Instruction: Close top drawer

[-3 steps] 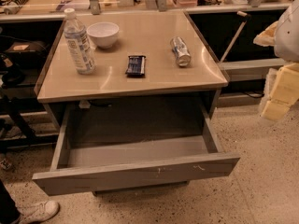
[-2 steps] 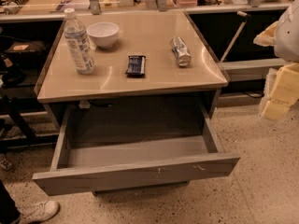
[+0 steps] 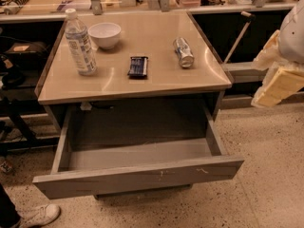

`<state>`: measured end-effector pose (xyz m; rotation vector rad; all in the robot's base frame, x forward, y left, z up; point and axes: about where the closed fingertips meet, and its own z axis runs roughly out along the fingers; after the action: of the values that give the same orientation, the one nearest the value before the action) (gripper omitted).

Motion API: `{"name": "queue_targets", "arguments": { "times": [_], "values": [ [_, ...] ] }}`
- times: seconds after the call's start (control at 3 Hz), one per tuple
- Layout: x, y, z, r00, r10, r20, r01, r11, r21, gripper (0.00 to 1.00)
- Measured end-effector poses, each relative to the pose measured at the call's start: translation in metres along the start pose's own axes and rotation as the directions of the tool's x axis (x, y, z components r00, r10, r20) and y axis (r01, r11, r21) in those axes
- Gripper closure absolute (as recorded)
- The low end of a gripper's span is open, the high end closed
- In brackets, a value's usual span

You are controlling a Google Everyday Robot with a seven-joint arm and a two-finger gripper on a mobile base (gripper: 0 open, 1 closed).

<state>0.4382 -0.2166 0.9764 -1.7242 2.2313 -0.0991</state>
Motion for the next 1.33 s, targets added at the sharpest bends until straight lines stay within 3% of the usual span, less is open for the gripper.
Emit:
{"name": "queue_targets", "arguments": {
  "times": [0.67, 1.0, 1.33],
  "values": [
    [0.0, 0.0, 0.0, 1.0, 0.0, 0.0, 0.0, 1.0, 0.0, 0.88],
    [0.0, 0.0, 0.0, 1.0, 0.0, 0.0, 0.0, 1.0, 0.0, 1.0],
    [0.0, 0.0, 0.0, 1.0, 0.0, 0.0, 0.0, 1.0, 0.0, 1.0]
  ]
}}
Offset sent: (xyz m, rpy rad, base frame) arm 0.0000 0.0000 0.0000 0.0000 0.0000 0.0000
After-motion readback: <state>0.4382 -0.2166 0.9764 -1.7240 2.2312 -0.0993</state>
